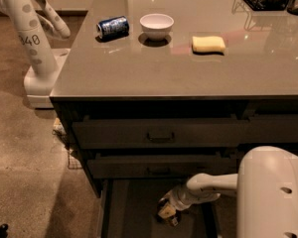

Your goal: Place orange can into bottom drawer

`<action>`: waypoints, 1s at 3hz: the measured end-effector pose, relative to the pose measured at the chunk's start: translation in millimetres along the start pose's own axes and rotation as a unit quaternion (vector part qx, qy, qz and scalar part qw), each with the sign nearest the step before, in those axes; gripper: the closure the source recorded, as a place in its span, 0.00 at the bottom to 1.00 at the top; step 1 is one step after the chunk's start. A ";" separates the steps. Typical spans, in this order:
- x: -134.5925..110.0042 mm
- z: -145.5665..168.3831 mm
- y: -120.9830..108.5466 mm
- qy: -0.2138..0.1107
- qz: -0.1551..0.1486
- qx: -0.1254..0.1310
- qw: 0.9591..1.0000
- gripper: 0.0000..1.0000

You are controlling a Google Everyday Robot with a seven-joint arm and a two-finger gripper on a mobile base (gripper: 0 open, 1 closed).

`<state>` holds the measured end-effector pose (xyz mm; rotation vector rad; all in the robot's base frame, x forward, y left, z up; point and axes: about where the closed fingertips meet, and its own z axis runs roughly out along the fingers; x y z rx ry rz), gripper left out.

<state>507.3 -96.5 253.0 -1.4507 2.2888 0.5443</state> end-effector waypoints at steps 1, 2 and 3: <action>0.8 3.2 1.6 0.001 0.000 -0.003 1.000 0.84; 0.8 4.6 3.0 0.001 0.000 -0.005 1.000 0.61; 0.8 5.9 4.4 0.001 0.000 -0.006 1.000 0.38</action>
Offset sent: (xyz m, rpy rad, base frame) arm -0.0012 0.0014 -0.0029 0.0007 0.0047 0.0032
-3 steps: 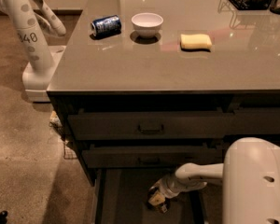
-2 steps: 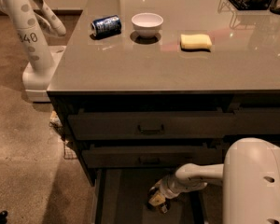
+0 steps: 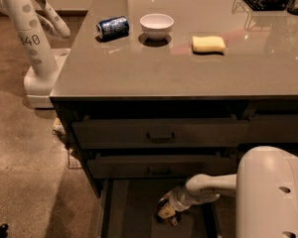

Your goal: Place orange can into bottom drawer

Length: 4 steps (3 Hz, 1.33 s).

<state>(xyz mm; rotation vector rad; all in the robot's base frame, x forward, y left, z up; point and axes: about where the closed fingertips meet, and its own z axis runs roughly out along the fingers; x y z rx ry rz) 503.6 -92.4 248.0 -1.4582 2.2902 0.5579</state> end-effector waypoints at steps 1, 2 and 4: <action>0.0 1.4 1.4 0.000 0.000 -0.002 1.000 0.15; 0.5 1.1 3.0 -0.008 0.000 -0.003 1.000 0.00; 23.6 -39.0 -1.3 -0.080 0.019 0.021 0.996 0.00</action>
Offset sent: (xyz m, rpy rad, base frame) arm -0.0021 -0.0017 0.0019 0.0343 -0.0113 -0.0045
